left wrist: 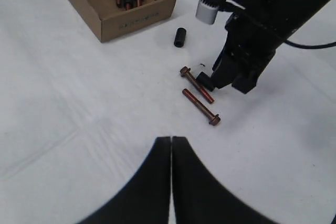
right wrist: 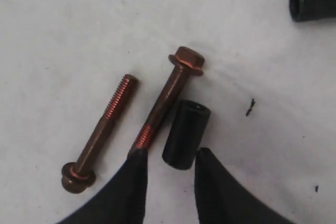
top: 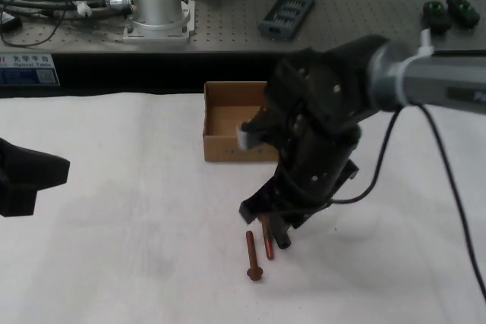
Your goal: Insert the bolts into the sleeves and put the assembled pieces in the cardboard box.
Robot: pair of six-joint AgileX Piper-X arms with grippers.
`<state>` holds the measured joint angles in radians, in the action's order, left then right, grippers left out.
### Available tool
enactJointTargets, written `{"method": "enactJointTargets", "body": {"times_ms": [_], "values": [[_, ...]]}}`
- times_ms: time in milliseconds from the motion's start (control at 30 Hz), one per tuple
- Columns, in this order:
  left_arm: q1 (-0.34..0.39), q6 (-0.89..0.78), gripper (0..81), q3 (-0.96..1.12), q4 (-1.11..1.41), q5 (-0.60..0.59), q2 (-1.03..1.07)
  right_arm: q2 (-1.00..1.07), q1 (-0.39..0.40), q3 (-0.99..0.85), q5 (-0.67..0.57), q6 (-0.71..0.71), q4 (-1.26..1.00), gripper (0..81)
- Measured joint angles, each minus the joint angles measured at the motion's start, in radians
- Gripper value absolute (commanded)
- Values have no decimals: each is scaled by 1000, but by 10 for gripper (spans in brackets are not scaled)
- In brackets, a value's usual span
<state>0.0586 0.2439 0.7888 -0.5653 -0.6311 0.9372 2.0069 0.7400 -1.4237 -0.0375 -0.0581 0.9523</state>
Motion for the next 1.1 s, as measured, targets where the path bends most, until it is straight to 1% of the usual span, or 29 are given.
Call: {"method": "enactJointTargets", "body": {"times_ms": [133,200,933,1100], "values": [[0,0,7,0,6,0,0,11,15,-1,75,11,2,241],[0,0,7,0,6,0,0,11,17,-1,84,11,-3,241],[0,0,7,-14,43,2,0,11,17,-6,91,12,-64,241],[0,0,7,-14,43,67,0,14,17,-6,89,12,-64,241]]}}
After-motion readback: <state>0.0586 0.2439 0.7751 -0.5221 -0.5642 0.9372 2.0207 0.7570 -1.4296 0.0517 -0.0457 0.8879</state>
